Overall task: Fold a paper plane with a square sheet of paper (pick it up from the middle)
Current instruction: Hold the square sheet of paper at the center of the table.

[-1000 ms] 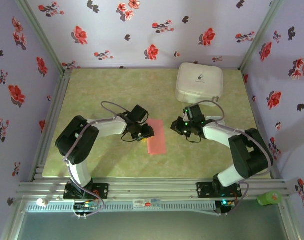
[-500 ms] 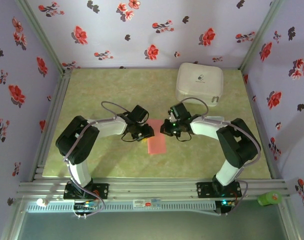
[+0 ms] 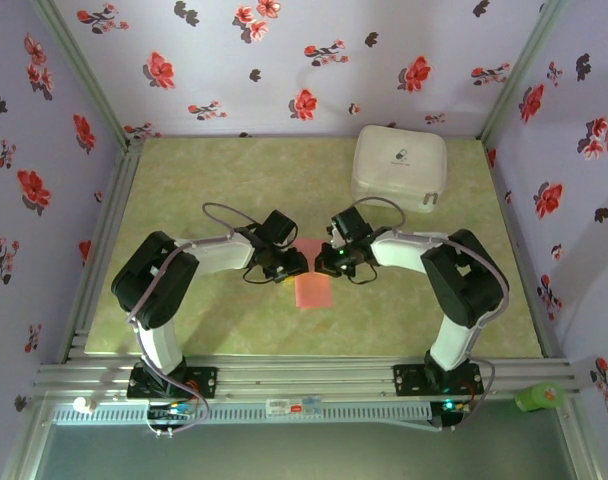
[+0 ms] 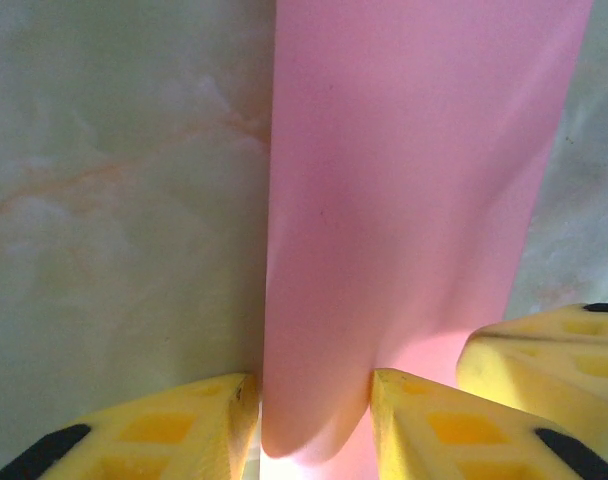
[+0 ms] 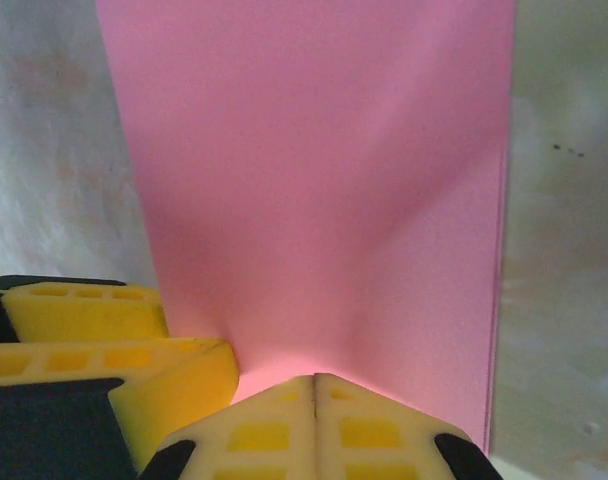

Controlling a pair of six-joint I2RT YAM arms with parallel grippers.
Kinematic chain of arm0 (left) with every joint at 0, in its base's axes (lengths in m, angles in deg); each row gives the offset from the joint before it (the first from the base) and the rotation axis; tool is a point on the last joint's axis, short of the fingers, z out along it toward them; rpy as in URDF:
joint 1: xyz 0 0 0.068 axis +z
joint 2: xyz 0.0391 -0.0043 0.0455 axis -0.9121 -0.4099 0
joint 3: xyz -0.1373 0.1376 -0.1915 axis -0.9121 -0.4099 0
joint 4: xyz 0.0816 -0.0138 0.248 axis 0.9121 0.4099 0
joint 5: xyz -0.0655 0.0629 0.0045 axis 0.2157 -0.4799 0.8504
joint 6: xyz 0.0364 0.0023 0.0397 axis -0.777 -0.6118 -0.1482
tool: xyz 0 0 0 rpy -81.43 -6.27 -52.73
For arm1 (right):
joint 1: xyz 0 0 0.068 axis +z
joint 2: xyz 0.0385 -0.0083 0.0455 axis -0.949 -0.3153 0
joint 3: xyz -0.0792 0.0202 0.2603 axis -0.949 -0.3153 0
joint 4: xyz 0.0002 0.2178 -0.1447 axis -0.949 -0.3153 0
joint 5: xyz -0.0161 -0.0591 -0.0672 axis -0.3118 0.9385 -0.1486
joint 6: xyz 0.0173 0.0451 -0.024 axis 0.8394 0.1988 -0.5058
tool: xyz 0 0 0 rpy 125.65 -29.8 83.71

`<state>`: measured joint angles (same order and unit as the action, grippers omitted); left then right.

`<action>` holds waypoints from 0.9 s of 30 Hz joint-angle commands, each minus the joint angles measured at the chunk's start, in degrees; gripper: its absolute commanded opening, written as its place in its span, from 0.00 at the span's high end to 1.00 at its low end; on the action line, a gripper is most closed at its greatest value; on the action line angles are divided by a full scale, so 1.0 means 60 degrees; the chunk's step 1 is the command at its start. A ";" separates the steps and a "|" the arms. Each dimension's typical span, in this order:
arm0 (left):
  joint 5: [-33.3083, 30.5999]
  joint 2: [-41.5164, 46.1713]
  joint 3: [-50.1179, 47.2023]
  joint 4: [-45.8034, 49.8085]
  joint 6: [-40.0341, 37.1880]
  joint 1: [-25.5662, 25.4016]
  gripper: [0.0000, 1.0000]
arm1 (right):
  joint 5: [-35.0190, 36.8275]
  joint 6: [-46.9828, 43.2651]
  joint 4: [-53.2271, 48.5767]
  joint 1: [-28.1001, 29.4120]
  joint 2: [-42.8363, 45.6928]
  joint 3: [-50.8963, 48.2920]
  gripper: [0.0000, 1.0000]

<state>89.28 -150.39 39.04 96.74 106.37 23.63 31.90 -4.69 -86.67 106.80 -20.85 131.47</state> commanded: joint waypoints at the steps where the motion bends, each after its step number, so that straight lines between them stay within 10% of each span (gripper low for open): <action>1: -0.0658 -0.0666 -0.0247 0.0276 -0.0055 -0.0094 0.62 | 0.0130 -0.0321 -0.0585 0.0097 -0.0250 0.0245 1.00; 27: -0.0260 0.2295 -0.0901 -0.1764 0.0569 0.0397 0.58 | 0.0844 -0.2251 -0.2383 -0.0311 -0.1050 0.0898 1.00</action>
<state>87.27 -138.93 35.63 90.62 108.58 24.98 34.09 -15.29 -96.37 105.64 -24.54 136.94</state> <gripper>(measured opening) 0.436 0.047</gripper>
